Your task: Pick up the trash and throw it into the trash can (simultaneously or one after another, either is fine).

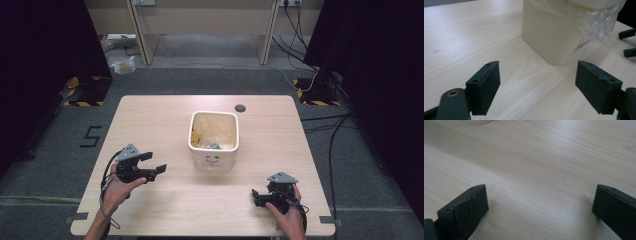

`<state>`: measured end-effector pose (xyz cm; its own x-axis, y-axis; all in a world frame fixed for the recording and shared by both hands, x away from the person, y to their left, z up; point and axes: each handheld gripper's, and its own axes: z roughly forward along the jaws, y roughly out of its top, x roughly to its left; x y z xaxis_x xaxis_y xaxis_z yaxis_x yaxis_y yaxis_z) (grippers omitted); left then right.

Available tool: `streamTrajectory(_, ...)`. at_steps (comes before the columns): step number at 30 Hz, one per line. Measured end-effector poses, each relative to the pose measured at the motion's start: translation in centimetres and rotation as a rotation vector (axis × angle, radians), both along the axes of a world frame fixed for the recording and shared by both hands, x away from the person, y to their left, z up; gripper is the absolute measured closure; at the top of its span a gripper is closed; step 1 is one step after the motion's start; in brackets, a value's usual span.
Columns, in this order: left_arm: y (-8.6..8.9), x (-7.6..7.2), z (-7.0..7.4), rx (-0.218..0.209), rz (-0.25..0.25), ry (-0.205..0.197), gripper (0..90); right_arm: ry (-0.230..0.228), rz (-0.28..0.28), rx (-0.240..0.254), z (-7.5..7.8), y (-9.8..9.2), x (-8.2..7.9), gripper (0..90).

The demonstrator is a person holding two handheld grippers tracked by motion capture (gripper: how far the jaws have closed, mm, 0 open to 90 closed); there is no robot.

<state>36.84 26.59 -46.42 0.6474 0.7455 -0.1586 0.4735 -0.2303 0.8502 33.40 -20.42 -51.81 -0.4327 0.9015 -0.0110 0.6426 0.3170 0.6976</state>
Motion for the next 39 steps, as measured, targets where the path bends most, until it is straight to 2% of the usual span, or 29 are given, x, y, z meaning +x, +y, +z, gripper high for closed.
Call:
streamTrajectory(3, 0.2, -0.5, -1.5, 0.034, -0.005, 0.023, 19.0, 0.000, -0.001, 0.000, 0.0, 0.0, 0.0, 0.4)
streamTrajectory(8, 0.3, -0.9, -2.6, 0.068, -0.002, 0.032, 18.8, 0.000, 0.000, 0.000, 0.0, 0.0, 0.0, 0.4)
streamTrajectory(21, -0.2, -1.3, -3.6, 0.091, -0.035, 0.038, 18.5, 0.000, 0.000, 0.000, 0.0, 0.0, 0.0, 0.4)
streamTrajectory(31, 0.4, -2.1, -3.8, 0.111, -0.033, 0.034, 18.5, 0.000, 0.000, 0.000, 0.0, 0.0, 0.0, 0.4)
streamTrajectory(39, 0.9, -2.9, -4.4, 0.134, -0.029, 0.053, 18.5, 0.002, -0.002, 0.002, 0.0, 0.0, 0.0, 0.4)
